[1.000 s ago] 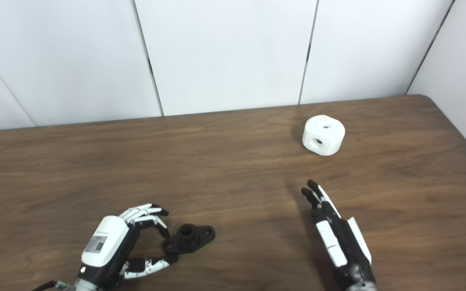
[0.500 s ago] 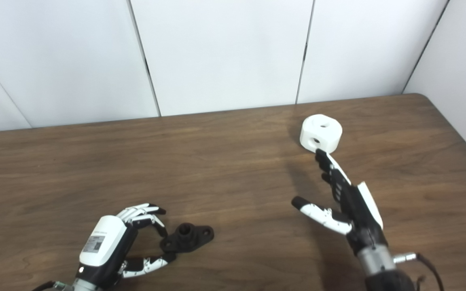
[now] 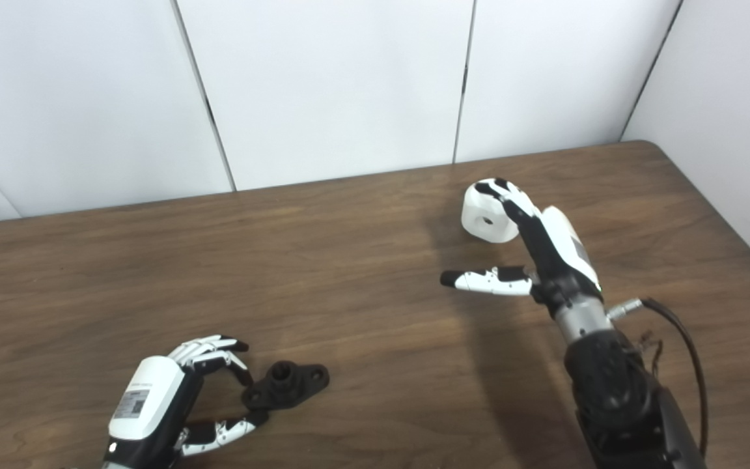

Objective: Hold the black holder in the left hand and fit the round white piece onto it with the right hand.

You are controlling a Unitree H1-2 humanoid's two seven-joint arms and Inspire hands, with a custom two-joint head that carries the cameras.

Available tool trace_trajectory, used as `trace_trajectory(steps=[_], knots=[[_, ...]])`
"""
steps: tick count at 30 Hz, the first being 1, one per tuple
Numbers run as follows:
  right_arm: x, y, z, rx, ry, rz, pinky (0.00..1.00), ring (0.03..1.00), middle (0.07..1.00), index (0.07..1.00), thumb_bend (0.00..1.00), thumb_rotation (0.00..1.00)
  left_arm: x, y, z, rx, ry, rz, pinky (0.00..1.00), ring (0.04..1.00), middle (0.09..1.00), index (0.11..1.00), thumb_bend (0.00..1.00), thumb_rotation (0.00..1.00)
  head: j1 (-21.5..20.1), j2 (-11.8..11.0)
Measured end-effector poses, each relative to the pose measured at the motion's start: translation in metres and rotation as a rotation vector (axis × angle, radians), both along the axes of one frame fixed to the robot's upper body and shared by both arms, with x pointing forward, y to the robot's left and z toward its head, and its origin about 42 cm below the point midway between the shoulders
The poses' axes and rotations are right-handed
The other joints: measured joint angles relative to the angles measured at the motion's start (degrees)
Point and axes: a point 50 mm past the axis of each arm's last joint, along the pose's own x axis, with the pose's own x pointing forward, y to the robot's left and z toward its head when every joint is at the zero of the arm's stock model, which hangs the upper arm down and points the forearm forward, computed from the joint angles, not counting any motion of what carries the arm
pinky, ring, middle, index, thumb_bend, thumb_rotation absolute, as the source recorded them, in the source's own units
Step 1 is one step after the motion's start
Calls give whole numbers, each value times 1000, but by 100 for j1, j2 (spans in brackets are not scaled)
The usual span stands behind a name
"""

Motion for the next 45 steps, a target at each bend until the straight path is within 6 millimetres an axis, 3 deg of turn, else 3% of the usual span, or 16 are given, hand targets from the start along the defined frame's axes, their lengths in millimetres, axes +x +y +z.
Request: trace_trajectory(steps=[14, 23, 28, 45], knots=[[54, -10, 22, -131, -24, -84, 1000, 1000, 1000, 837, 887, 312, -1, 2, 2, -6, -3, 10, 768, 785, 738, 486, 517, 42, -562, -158], [86, -26, 14, -201, 50, -162, 1000, 1000, 1000, 809, 887, 295, -1, 3, 2, -10, -8, 8, 763, 778, 736, 486, 517, 41, -580, -105], [100, -34, 21, -210, 108, -203, 994, 1000, 1000, 784, 903, 309, -2, 5, 2, -10, -7, 11, 763, 784, 738, 486, 517, 41, -580, -70], [116, -42, 23, -279, 243, -233, 969, 1000, 1000, 792, 930, 334, -2, 5, 3, -11, -11, 10, 753, 783, 735, 486, 517, 41, -501, -44]])
